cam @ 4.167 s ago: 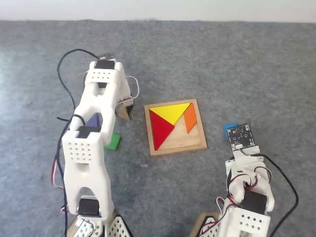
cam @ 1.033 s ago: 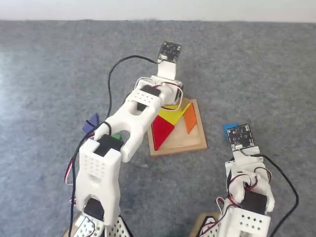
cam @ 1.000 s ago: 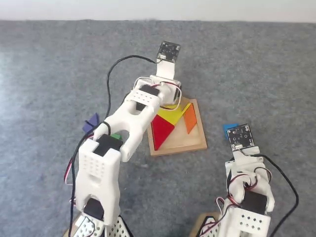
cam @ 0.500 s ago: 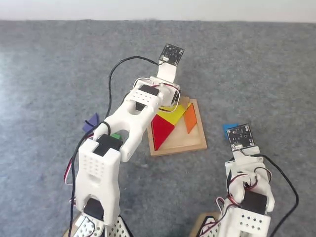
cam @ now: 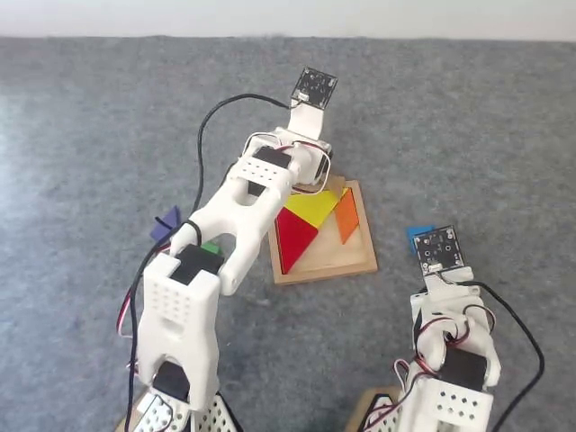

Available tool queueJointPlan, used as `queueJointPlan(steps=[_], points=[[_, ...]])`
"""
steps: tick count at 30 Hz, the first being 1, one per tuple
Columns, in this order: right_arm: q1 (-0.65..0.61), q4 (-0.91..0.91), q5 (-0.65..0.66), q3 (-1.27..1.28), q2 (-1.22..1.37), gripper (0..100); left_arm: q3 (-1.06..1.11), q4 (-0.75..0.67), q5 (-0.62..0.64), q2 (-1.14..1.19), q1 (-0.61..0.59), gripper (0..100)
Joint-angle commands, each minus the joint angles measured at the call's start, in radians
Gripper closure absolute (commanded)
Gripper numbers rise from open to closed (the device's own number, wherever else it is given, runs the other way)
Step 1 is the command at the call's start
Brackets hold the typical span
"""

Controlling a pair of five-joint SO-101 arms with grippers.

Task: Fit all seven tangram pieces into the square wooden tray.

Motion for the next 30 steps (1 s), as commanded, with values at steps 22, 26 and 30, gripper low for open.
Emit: queueJointPlan(steps=[22,26,30], points=[[-0.010,0.004,0.014,0.018,-0.007,99.0,-0.088,0.103,-0.015,0.057,0.086,87],[-0.010,0.004,0.014,0.018,-0.007,99.0,-0.142,0.215,-0.015,0.057,0.091,87],[-0.010,0.004,0.014,0.018,-0.007,99.0,-0.208,0.336,-0.015,0.057,0.089,87]])
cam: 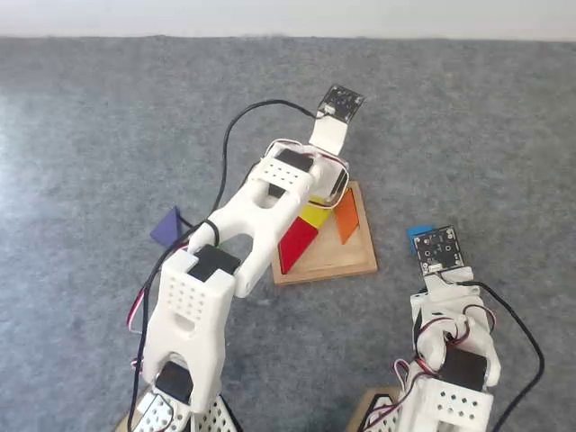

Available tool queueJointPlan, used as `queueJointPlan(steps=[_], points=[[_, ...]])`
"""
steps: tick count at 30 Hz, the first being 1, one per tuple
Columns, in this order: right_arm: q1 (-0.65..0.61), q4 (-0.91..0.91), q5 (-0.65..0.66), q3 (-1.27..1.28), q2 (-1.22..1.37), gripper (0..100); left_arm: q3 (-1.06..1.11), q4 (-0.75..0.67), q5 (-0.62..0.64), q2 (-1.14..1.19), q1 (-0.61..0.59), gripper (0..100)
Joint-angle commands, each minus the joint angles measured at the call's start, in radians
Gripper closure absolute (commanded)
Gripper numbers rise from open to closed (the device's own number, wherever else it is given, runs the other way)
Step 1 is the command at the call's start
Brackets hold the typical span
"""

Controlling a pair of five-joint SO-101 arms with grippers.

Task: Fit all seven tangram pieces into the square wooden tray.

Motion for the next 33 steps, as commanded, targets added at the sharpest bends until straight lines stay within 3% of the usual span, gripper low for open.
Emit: queueJointPlan(steps=[1,5,11,23,33], points=[[-0.010,0.004,0.014,0.018,-0.007,99.0,-0.104,0.138,-0.012,-0.014,0.011,87],[-0.008,0.004,0.014,0.018,-0.007,99.0,-0.134,0.229,-0.014,-0.014,0.018,88],[-0.008,0.004,0.014,0.018,-0.007,99.0,-0.179,0.328,-0.014,-0.015,0.032,99],[-0.008,0.002,0.014,0.018,-0.007,99.0,-0.269,0.535,-0.012,-0.015,0.051,99],[-0.008,0.001,0.014,0.018,-0.007,99.0,-0.272,0.568,-0.012,-0.074,0.048,99]])
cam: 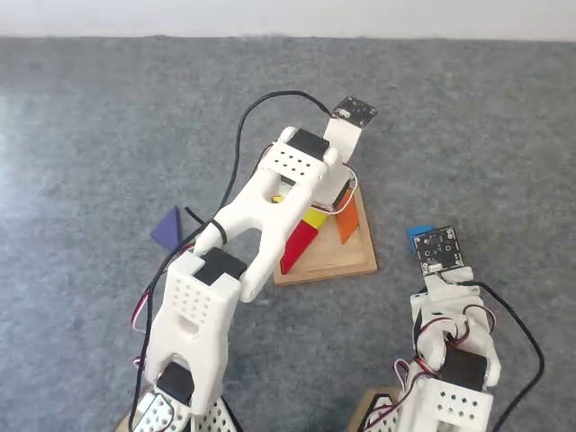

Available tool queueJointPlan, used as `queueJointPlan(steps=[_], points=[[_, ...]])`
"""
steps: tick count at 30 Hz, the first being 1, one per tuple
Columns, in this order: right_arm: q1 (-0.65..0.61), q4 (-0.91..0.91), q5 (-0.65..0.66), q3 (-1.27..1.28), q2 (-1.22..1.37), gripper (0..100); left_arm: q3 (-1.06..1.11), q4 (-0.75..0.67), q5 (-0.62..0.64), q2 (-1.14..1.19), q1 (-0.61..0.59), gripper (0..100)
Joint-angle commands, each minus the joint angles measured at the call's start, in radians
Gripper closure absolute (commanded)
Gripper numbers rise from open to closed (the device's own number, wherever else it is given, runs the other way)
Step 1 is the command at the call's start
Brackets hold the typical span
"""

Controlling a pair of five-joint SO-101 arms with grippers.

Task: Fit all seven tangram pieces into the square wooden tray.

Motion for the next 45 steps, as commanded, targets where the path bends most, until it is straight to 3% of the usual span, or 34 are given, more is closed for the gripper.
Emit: queueJointPlan(steps=[1,7,12,16,19,24,30,35,45], points=[[-0.008,0.001,0.014,0.018,-0.007,99.0,-0.050,-0.008,-0.012,-0.109,-0.003,99],[-0.008,0.002,0.014,0.018,-0.007,99.0,0.042,-0.141,-0.037,-0.379,-0.008,99],[-0.008,0.002,0.014,0.018,-0.008,99.0,0.410,-0.285,-0.299,-0.638,0.011,99],[-0.008,0.002,0.014,0.018,-0.008,99.0,0.734,-0.437,-0.292,-0.793,0.028,99],[-0.008,0.004,0.014,0.018,-0.008,99.0,0.846,-0.516,-0.293,-0.836,0.025,99],[-0.010,0.004,0.014,0.018,-0.008,99.0,0.684,-0.546,-0.193,-0.626,-0.037,99],[-0.010,0.004,0.014,0.018,-0.008,99.0,0.263,-0.465,-0.176,-0.204,-0.044,98],[-0.010,0.004,0.014,0.018,-0.008,99.0,0.008,-0.370,-0.141,0.018,-0.049,99],[-0.010,0.004,0.014,0.018,-0.008,99.0,0.016,-0.327,-0.144,0.049,-0.072,99]])
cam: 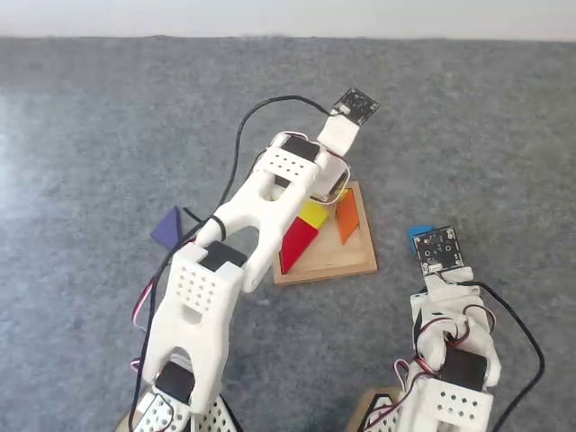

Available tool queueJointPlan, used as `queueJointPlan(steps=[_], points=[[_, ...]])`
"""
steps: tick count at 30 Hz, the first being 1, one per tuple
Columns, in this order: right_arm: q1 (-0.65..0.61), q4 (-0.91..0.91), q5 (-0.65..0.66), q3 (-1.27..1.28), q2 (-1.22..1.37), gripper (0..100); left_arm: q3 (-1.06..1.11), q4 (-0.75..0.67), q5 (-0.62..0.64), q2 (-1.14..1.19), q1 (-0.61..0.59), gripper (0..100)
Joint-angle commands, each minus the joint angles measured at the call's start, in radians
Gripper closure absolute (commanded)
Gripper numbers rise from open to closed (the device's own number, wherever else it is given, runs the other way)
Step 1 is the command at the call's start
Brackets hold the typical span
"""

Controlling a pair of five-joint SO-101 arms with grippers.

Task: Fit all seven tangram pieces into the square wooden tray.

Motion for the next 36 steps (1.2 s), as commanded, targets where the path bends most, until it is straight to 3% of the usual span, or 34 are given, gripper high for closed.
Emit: queueJointPlan(steps=[1,14,36], points=[[-0.010,0.004,0.014,0.018,-0.008,99.0,0.019,0.008,0.011,-0.069,-0.023,99],[-0.010,0.004,0.014,0.018,-0.008,99.0,0.312,-0.098,-0.011,-0.287,-0.015,99],[-0.010,0.004,0.014,0.018,-0.008,99.0,0.406,-0.094,-0.011,-0.367,0.051,99]])
